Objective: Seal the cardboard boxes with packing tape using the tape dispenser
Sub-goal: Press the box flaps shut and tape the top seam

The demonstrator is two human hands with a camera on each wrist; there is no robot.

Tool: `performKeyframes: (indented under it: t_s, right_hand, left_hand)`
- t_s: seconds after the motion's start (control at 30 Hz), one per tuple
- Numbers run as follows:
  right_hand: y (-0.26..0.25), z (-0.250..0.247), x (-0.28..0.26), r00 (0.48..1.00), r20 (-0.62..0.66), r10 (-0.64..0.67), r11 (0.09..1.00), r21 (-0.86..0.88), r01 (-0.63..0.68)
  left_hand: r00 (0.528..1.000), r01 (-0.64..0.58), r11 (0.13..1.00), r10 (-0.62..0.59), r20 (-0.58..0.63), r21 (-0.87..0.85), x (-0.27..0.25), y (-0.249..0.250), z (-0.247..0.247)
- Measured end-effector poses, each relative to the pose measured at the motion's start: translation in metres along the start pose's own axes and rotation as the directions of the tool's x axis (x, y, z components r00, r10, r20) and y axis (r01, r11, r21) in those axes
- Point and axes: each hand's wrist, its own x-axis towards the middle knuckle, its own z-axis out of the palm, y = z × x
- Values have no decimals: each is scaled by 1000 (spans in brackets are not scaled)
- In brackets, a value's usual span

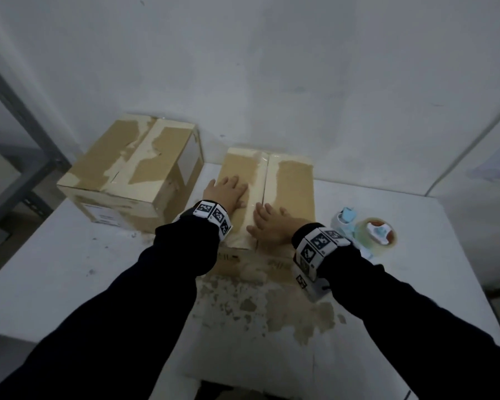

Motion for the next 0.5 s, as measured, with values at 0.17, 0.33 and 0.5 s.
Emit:
performKeyframes:
  t_s: [0.17, 0.33, 0.5]
  right_hand:
    - [3, 15, -7, 997, -69, -36, 999, 33, 38]
    - [1, 23, -8, 983, -177, -47, 999, -18, 44]
    - [-10, 40, -27, 948, -304, -93, 995, -56, 80]
  left_hand:
    - [982, -78, 996, 68, -173, -52, -22, 13, 18]
    - [974, -221, 953, 225, -5, -208, -58, 5, 20]
    - [939, -339, 941, 339, 61, -7, -84, -5, 41]
